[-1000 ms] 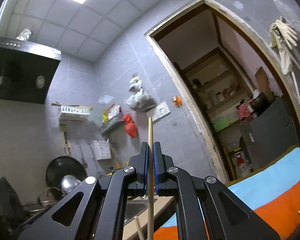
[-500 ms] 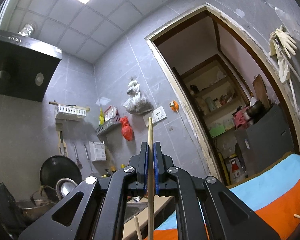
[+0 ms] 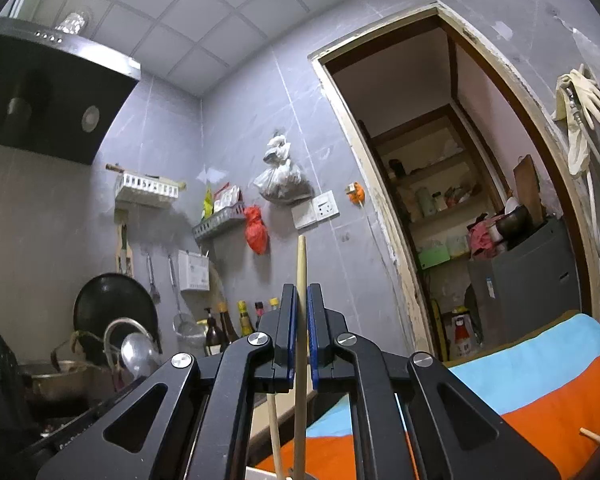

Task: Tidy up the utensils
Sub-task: 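Open the left tool over the caddy while the right tool releases the chopstick inside, then move both tools back down to the remaining utensils, then grasp a silver fork with the left tool while the right tool grasps a chopstick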

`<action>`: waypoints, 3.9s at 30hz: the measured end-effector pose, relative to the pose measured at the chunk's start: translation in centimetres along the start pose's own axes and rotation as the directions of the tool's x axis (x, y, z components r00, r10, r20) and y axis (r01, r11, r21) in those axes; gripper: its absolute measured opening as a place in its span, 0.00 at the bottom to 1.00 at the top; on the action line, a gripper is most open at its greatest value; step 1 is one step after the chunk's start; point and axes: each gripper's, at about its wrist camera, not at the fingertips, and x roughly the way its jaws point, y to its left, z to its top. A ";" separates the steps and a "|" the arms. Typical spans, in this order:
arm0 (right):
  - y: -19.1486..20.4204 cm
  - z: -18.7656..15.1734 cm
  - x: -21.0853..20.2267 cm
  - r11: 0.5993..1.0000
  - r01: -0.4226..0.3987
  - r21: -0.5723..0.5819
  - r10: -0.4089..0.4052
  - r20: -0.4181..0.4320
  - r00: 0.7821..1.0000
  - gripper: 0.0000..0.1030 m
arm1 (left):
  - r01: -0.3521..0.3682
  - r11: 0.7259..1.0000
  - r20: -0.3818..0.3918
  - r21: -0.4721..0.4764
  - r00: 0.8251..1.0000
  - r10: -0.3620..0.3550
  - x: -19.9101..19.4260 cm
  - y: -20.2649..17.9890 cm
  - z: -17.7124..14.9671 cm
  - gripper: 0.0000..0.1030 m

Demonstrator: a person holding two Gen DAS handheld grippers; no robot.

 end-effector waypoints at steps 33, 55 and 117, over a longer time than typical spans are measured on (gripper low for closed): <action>-1.3 2.7 -3.9 0.999 0.050 -0.019 -0.051 -0.071 0.996 0.70 | 0.074 0.994 -0.050 0.086 0.996 -0.070 -2.0 -4.2 1.4 0.81; -10.1 9.0 -15.2 0.958 0.179 -0.222 -0.226 -0.206 0.952 1.00 | 0.247 0.946 -0.300 0.211 0.937 -0.178 -3.2 -16.5 -1.8 0.95; -23.0 -3.5 -10.8 0.964 0.138 -0.225 -0.264 -0.791 0.552 0.08 | 0.368 0.929 -0.917 0.016 0.376 -0.133 13.6 -22.7 -19.6 0.10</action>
